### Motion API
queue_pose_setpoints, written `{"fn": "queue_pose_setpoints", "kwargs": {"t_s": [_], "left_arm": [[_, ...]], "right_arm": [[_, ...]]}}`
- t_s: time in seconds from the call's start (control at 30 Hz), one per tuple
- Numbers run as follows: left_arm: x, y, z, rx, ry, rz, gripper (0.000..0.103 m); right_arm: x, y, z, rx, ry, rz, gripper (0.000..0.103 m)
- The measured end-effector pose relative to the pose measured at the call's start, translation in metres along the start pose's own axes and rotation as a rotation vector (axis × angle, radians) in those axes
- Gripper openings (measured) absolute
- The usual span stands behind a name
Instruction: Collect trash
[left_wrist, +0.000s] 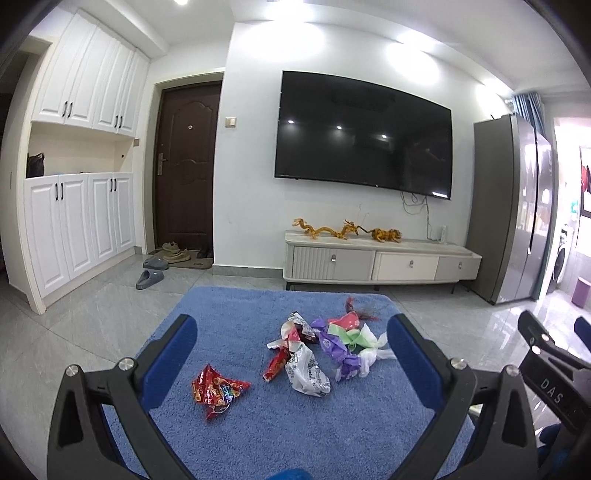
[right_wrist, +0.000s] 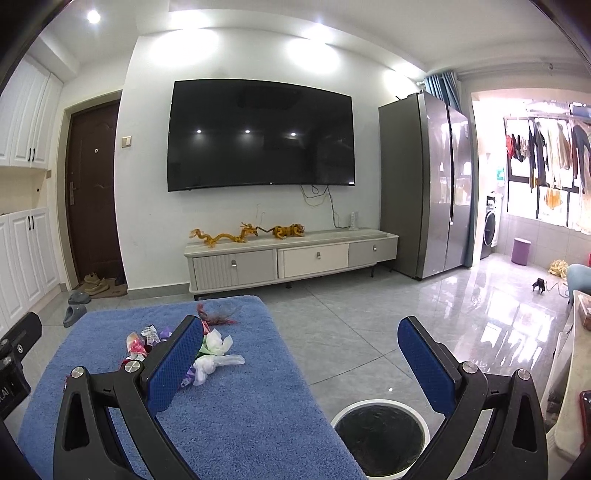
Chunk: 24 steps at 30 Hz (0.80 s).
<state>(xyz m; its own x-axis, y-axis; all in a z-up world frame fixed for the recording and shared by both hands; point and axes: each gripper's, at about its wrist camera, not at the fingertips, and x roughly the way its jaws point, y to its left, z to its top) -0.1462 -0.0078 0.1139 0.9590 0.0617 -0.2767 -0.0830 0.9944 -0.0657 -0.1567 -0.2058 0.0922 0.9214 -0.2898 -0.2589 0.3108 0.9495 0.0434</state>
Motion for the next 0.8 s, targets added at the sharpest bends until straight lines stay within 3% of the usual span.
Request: {"fn": "queue_pose_setpoints", "kwargs": {"t_s": [0.8], "left_arm": [[-0.0075, -0.0058, -0.0052, 0.049, -0.040, -0.005, 0.103]], "right_arm": [[-0.0007, -0.0036, 0.0011, -0.006, -0.014, -0.015, 0.103]]}}
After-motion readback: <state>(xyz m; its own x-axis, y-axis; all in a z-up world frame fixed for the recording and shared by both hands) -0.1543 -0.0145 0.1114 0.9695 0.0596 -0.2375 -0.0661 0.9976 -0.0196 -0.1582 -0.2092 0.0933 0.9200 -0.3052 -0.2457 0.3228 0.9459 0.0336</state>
